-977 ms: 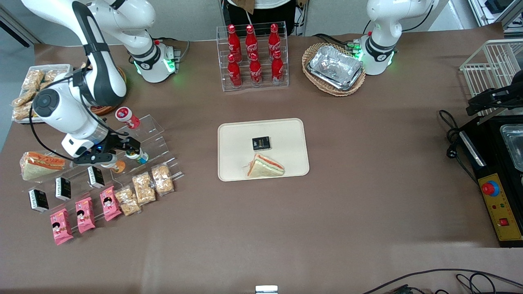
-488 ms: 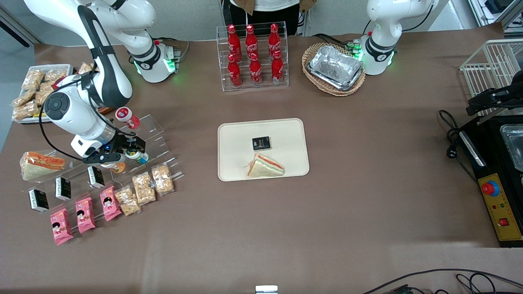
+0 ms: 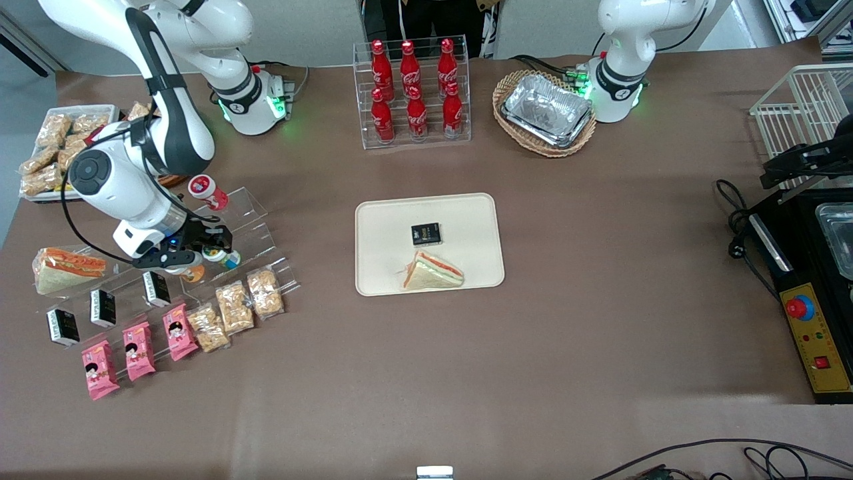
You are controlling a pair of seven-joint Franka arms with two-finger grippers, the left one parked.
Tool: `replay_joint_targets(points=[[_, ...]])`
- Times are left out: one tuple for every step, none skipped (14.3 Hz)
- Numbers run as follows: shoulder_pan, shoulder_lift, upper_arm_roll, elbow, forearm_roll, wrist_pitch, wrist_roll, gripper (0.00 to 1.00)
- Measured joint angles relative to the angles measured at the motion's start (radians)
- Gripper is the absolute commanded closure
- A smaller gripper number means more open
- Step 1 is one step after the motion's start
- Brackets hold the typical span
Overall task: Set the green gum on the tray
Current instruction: 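Lift the green gum bottle off the rack and carry it to the cream tray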
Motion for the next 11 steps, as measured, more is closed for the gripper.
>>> replay_joint_targets(points=[[0.000,-0.007,-0.002,0.021,0.000,-0.031,-0.009,0.75],[-0.001,-0.017,-0.006,0.058,0.000,-0.095,-0.026,0.75],[-0.005,-0.027,-0.012,0.111,0.000,-0.182,-0.042,0.74],[-0.010,-0.037,-0.021,0.180,0.000,-0.286,-0.063,0.74],[-0.016,-0.045,-0.031,0.256,0.000,-0.392,-0.080,0.74],[-0.020,-0.051,-0.038,0.329,0.000,-0.484,-0.092,0.74],[-0.022,-0.055,-0.043,0.393,0.000,-0.557,-0.097,0.74],[-0.023,-0.057,-0.045,0.452,0.000,-0.620,-0.098,0.74],[-0.023,-0.057,-0.045,0.507,0.000,-0.679,-0.098,0.74],[-0.022,-0.056,-0.044,0.559,0.000,-0.734,-0.098,0.74],[-0.021,-0.053,-0.043,0.604,0.000,-0.780,-0.098,0.74]])
